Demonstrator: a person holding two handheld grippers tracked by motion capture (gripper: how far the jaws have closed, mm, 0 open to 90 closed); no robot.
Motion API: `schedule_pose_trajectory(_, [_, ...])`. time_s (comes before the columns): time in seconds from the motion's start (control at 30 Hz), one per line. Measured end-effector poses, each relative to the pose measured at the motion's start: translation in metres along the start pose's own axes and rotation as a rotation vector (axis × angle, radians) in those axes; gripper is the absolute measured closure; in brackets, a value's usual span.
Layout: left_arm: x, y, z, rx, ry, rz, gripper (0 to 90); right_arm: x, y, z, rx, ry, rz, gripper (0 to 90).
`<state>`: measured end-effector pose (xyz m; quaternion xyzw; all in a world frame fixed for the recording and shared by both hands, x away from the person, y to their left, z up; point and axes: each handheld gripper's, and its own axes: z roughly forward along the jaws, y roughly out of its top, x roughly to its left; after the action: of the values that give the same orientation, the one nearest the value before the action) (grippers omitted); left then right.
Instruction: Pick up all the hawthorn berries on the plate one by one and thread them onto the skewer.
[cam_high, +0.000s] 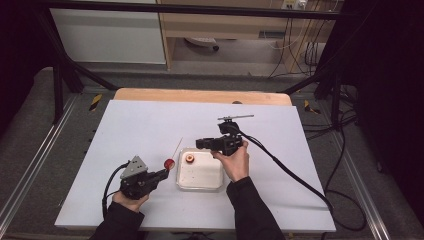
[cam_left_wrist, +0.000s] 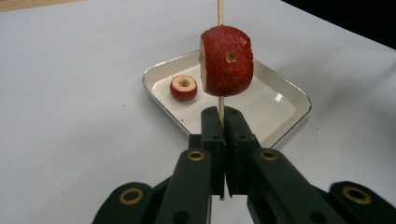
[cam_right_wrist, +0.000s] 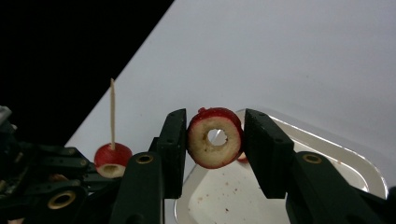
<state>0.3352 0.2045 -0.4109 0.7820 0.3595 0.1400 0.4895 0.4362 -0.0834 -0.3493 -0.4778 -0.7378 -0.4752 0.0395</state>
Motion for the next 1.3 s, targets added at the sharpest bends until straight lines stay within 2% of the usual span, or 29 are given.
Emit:
schedule_pose_trajectory(0.33, [-0.011, 0.001, 0.001, -0.008, -0.018, -0.004, 88.0, 0.002, -0.014, -0.014, -0.239, 0.095, 0.032, 60.7])
schedule_pose_trajectory(0.4, [-0.013, 0.002, 0.002, -0.008, -0.023, -0.009, 88.0, 0.004, -0.016, -0.015, -0.286, 0.103, 0.036, 60.7])
schedule_pose_trajectory(0.63, [-0.020, 0.002, 0.005, 0.000, -0.041, -0.029, 88.0, 0.009, -0.025, -0.012, -0.444, 0.138, -0.002, 60.9])
schedule_pose_trajectory(0.83, [-0.024, 0.003, 0.006, -0.002, -0.054, -0.051, 88.1, 0.012, -0.031, -0.008, -0.512, 0.183, -0.009, 60.8])
schedule_pose_trajectory(1.0, [-0.026, 0.004, 0.006, -0.010, -0.056, -0.057, 88.1, 0.014, -0.034, -0.005, -0.524, 0.229, 0.019, 60.9])
schedule_pose_trajectory(1.3, [-0.030, 0.004, 0.005, -0.025, -0.064, -0.057, 88.0, 0.016, -0.037, -0.003, -0.574, 0.250, 0.032, 61.0])
